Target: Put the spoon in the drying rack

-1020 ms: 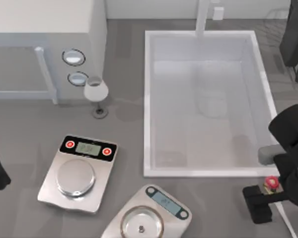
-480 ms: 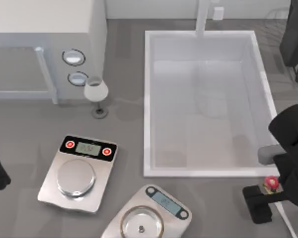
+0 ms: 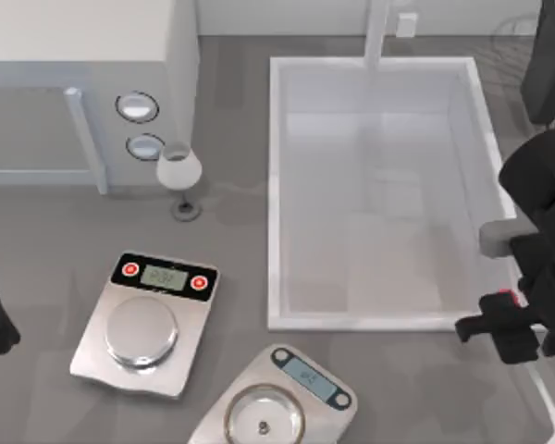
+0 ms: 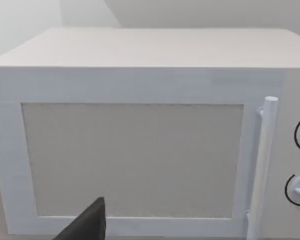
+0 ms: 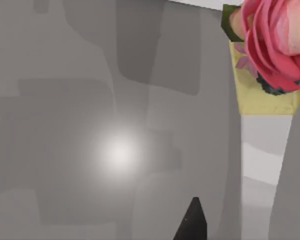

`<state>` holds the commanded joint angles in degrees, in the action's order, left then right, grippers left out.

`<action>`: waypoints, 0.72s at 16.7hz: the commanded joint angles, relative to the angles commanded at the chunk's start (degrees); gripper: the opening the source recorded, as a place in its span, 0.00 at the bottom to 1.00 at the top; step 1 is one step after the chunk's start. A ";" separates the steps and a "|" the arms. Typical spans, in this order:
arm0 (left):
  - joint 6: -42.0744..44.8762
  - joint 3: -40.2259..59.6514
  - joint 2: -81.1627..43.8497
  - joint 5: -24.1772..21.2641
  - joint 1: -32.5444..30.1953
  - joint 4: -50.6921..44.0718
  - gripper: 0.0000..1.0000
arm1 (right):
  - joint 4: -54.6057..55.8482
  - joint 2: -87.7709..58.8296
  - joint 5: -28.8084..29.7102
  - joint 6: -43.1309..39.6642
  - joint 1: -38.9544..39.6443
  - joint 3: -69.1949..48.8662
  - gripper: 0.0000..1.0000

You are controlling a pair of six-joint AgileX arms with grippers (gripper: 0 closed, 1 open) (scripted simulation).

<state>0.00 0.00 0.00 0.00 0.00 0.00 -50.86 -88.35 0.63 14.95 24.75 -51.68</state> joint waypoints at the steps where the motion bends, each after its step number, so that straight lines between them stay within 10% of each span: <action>1: 0.00 0.00 0.00 0.00 0.00 0.00 1.00 | -4.31 0.60 0.00 -0.02 -0.05 -3.17 0.00; 12: 0.00 0.00 0.00 0.00 0.00 0.00 1.00 | -35.19 8.07 -0.03 -1.01 -0.60 -26.99 0.00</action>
<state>0.00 0.00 0.00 0.00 0.00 0.00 -86.06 -80.28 0.59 13.94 24.14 -78.67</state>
